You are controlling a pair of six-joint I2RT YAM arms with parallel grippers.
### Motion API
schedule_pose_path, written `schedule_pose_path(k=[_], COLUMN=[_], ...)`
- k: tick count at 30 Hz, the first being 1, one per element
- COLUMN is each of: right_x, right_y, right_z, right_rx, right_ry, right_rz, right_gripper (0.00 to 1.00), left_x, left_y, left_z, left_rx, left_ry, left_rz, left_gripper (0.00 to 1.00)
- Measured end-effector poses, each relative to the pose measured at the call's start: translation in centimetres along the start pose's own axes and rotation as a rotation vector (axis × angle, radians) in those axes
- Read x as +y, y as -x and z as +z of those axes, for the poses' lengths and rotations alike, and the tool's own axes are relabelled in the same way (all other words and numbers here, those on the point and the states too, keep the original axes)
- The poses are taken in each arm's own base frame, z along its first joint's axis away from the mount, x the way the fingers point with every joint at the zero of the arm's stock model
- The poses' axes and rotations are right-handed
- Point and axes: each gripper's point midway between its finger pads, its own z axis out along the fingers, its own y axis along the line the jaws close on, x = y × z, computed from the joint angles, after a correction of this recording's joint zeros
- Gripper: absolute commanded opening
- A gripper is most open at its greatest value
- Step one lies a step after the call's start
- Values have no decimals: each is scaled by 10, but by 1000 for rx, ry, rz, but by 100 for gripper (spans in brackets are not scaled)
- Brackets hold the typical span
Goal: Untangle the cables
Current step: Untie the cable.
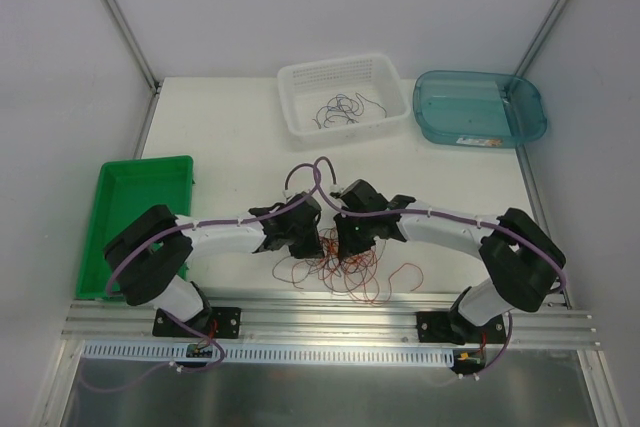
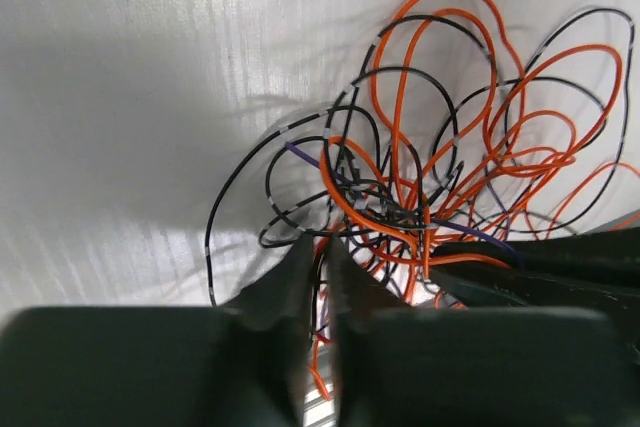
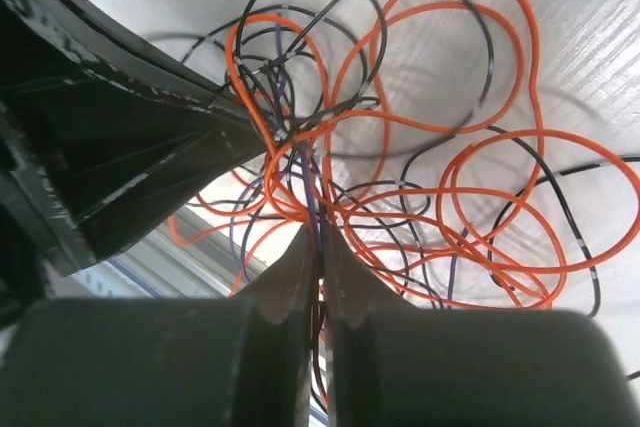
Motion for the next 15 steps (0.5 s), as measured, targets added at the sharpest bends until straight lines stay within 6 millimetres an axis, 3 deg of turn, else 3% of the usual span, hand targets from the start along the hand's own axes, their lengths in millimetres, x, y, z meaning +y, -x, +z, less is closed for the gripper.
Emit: schedule_pose_path(k=[4, 8, 11, 15], right_x=[0, -11, -24, -31], right_y=[3, 13, 35, 64], right_z=[-4, -34, -81, -161], right_rx=[-26, -106, -247, -437], right_ry=[7, -2, -17, -46], right_rz=[8, 41, 73, 74], right_gripper=[1, 1, 1, 1], left_x=[-3, 3, 12, 37], left_y=[4, 18, 45, 93], left_z=[1, -17, -39, -77], left_rx=[-19, -100, -191, -367], left_ry=[-10, -26, -34, -21], left_rz=[-4, -16, -65, -154], left_gripper=[0, 0, 0, 0])
